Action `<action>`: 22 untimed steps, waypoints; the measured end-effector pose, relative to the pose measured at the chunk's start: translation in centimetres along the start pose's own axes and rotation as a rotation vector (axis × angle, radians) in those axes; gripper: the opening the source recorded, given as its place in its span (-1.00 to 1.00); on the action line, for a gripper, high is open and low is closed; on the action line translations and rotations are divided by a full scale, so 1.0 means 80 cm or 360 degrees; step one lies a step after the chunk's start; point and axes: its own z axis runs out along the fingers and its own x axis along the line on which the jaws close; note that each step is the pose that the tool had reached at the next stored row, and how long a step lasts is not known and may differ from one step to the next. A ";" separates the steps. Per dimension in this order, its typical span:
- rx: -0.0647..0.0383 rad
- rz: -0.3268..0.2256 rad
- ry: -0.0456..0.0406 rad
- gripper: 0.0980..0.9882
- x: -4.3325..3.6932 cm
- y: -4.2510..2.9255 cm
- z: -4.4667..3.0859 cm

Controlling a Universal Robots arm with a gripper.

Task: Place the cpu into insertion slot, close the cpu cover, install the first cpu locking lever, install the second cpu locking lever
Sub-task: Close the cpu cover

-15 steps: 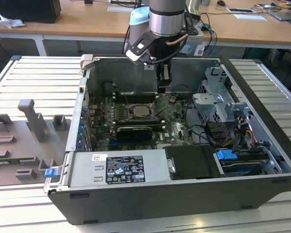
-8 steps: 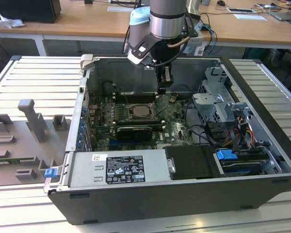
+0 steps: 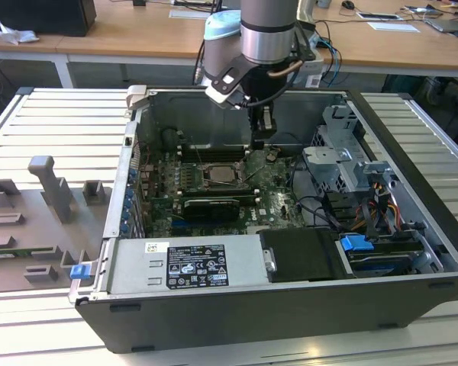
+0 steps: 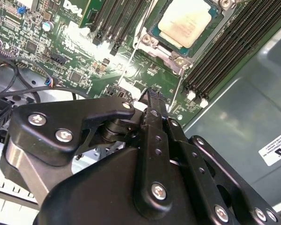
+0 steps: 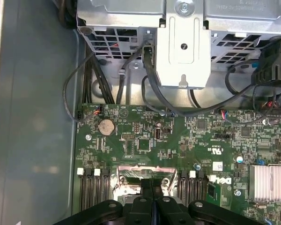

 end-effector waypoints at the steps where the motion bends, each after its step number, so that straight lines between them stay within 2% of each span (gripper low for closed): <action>1: 0.0000 0.0000 0.0000 -0.98 0.000 0.0010 0.0003; 7: 0.0000 0.0000 0.0000 -0.98 0.000 0.0065 0.0026; 14: 0.0006 0.0000 0.0000 -0.98 -0.001 0.0231 0.0096; 22: 0.0006 0.0000 0.0000 -0.98 -0.001 0.0280 0.0132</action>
